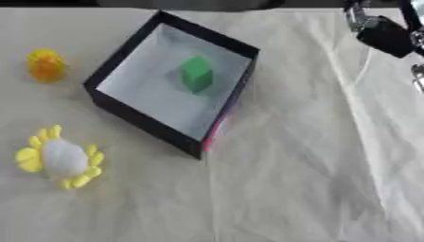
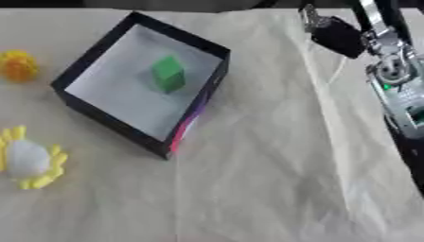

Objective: Pick up objects on the table and place them in the box.

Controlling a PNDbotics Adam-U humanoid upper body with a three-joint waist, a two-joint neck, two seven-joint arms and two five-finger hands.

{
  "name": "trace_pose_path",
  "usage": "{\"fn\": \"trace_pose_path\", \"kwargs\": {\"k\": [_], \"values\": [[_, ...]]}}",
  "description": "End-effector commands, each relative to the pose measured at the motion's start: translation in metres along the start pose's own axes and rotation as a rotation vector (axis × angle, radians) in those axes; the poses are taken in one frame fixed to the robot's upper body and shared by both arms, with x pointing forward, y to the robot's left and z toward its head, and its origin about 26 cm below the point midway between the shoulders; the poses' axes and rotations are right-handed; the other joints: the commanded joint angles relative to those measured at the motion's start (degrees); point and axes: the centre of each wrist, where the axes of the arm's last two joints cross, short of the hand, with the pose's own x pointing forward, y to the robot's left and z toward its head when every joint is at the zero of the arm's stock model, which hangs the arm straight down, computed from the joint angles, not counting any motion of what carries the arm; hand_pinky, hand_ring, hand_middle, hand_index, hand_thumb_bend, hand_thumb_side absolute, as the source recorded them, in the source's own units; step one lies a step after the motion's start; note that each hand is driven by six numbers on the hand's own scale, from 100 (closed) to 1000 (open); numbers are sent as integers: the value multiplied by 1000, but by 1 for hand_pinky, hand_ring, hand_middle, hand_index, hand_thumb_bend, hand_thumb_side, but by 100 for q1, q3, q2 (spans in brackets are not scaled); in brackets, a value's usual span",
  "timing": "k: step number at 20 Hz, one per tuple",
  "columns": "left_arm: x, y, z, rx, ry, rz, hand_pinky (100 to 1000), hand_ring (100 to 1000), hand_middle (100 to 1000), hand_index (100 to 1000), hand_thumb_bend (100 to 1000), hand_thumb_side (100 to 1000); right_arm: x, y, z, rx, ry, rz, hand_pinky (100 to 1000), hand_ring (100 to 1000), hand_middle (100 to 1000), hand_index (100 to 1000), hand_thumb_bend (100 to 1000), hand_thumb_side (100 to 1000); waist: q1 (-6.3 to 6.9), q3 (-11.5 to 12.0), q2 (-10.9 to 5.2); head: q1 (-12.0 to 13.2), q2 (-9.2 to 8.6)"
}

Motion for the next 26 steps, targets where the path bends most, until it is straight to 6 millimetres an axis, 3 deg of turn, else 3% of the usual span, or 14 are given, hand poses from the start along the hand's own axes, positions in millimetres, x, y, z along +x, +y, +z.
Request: {"fn": "trace_pose_path", "kwargs": {"k": [1, 5, 10, 16, 19, 21, 26], "values": [[-2, 13, 3, -129, -5, -123, 866, 852, 815, 881, 404, 225, 6, -16, -5, -14, -18, -19, 1000, 733, 668, 830, 100, 549, 32, -18, -133, 98, -8], [-10, 15, -3, -213, 0, -194, 868, 850, 806, 867, 526, 130, 2, -25, -5, -34, 7, -78, 1000, 727, 661, 826, 100, 554, 38, -46, -136, 189, -8], [-23, 15, -13, -304, 20, -266, 880, 863, 805, 865, 569, 100, -6, -38, -4, -62, 44, -140, 1000, 724, 659, 826, 100, 561, 48, -82, -153, 252, -8], [-14, 31, -37, -531, -31, -224, 907, 868, 795, 851, 493, 102, -25, -71, 2, -72, 103, -526, 1000, 712, 646, 818, 100, 578, 68, -76, -176, 246, -8], [-5, 33, -45, -576, -108, -157, 918, 866, 782, 837, 451, 153, -29, -74, 2, -66, 116, -567, 1000, 710, 644, 817, 100, 581, 81, -85, -178, 242, -8], [2, 35, -52, -611, -158, -139, 921, 868, 783, 835, 471, 170, -31, -74, 3, -63, 123, -574, 1000, 710, 643, 817, 100, 583, 92, -91, -180, 246, -8], [11, 32, -71, -655, -211, -164, 911, 863, 779, 831, 502, 104, -33, -73, 4, -65, 130, -584, 1000, 707, 640, 814, 100, 584, 113, -111, -188, 290, -8]]}}
